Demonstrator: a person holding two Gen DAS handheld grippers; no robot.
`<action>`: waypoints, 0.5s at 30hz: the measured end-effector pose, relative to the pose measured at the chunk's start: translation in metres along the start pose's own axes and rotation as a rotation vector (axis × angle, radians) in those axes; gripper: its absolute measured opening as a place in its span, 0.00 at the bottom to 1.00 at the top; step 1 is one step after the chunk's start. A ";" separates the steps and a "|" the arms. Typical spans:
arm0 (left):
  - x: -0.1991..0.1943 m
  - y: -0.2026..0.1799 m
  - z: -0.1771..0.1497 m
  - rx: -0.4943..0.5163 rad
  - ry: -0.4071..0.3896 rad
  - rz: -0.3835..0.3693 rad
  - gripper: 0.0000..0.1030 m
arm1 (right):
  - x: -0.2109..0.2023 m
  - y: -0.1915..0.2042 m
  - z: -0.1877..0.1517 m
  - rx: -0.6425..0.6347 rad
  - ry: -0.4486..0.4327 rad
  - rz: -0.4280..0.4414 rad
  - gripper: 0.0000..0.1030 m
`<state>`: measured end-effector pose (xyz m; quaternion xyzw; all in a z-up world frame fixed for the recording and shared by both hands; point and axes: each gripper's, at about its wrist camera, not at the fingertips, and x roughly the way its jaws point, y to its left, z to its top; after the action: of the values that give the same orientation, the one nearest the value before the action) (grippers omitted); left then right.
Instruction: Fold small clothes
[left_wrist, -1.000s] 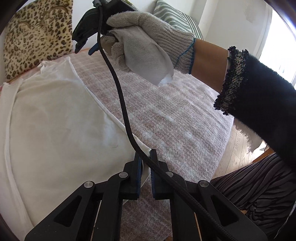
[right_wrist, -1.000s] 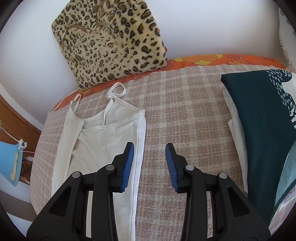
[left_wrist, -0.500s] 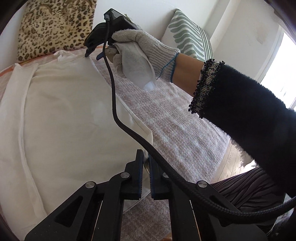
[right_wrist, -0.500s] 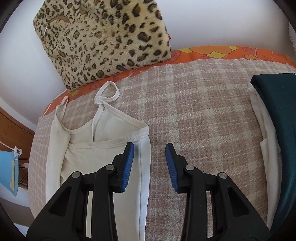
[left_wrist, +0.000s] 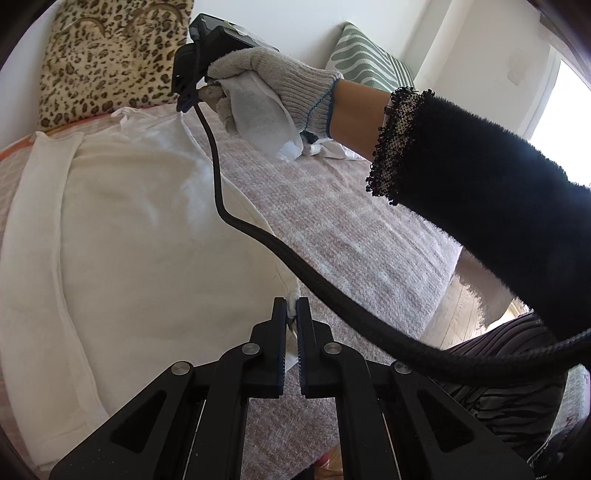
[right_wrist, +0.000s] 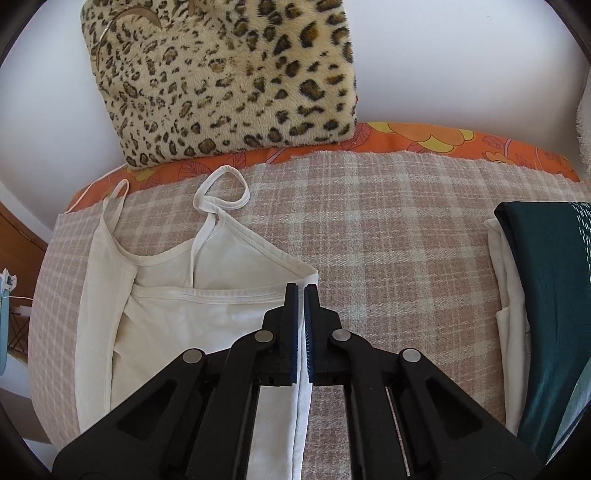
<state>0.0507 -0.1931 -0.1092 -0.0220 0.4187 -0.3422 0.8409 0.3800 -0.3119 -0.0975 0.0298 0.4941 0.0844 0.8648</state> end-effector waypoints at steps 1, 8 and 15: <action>-0.003 0.002 0.000 -0.006 -0.004 0.002 0.04 | -0.003 0.001 0.001 0.002 -0.005 -0.001 0.04; -0.019 0.010 -0.009 -0.015 -0.015 0.021 0.04 | -0.012 0.017 0.007 0.003 -0.028 -0.024 0.04; -0.031 0.010 -0.012 -0.011 -0.034 0.038 0.04 | -0.016 0.040 0.012 -0.024 -0.047 -0.021 0.03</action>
<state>0.0352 -0.1640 -0.0990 -0.0248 0.4065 -0.3235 0.8541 0.3772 -0.2748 -0.0722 0.0161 0.4729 0.0805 0.8773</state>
